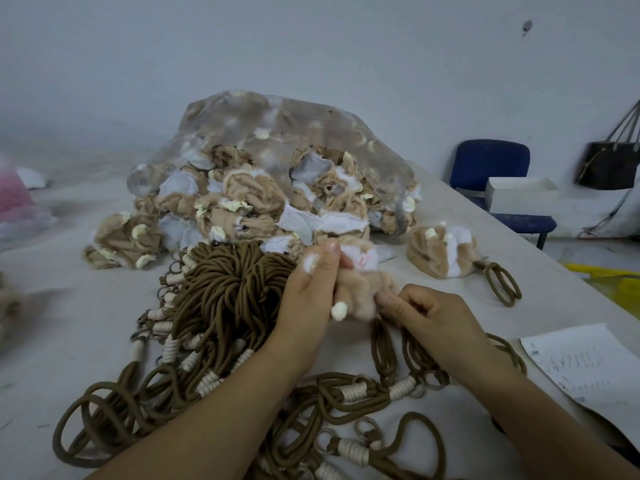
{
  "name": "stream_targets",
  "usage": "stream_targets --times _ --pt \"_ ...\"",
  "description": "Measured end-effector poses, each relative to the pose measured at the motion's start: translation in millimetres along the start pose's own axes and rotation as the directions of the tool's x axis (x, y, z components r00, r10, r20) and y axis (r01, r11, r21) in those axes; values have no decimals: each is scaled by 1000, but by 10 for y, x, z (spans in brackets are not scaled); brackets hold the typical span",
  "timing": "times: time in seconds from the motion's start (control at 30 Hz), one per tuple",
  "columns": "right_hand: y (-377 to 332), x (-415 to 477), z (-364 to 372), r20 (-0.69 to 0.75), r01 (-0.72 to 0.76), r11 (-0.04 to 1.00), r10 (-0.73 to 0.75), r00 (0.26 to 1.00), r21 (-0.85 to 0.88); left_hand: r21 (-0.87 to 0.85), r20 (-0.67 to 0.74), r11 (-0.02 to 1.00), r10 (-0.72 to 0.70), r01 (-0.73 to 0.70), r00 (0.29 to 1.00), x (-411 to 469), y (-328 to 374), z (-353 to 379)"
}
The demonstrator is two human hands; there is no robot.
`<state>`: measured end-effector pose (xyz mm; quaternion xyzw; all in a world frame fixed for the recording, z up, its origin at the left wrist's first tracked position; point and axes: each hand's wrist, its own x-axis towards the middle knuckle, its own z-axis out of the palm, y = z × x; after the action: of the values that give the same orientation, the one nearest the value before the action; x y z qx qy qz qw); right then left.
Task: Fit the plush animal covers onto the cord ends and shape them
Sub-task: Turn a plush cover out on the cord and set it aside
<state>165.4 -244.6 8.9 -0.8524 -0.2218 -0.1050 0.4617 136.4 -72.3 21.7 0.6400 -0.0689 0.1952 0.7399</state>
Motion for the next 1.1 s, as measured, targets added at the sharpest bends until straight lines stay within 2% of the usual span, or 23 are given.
stream_targets --times 0.13,0.3,0.47,0.63,0.8,0.93,1.1 --pt "21 18 -90 10 27 999 -27 1000 -17 23 36 999 48 -49 998 -2 31 -3" --pt "-24 9 -171 30 74 996 -72 997 -48 -31 128 999 -38 42 991 -12 107 17" --pt "-80 2 -70 91 46 997 -51 995 62 -102 121 988 -104 117 987 -56 68 74" --pt "-36 -8 8 105 -7 999 2 994 43 -111 109 988 -99 111 989 -92 38 108" --pt "-21 -11 -43 119 25 999 -19 993 -48 -80 -27 990 -123 120 992 -40 14 44" --pt "13 6 -109 61 -27 985 38 997 -172 -125 -131 983 -148 131 980 70 3 -71" --pt "-29 0 -53 48 -14 996 18 999 -92 -115 -107 985 -143 130 984 81 -8 -82"
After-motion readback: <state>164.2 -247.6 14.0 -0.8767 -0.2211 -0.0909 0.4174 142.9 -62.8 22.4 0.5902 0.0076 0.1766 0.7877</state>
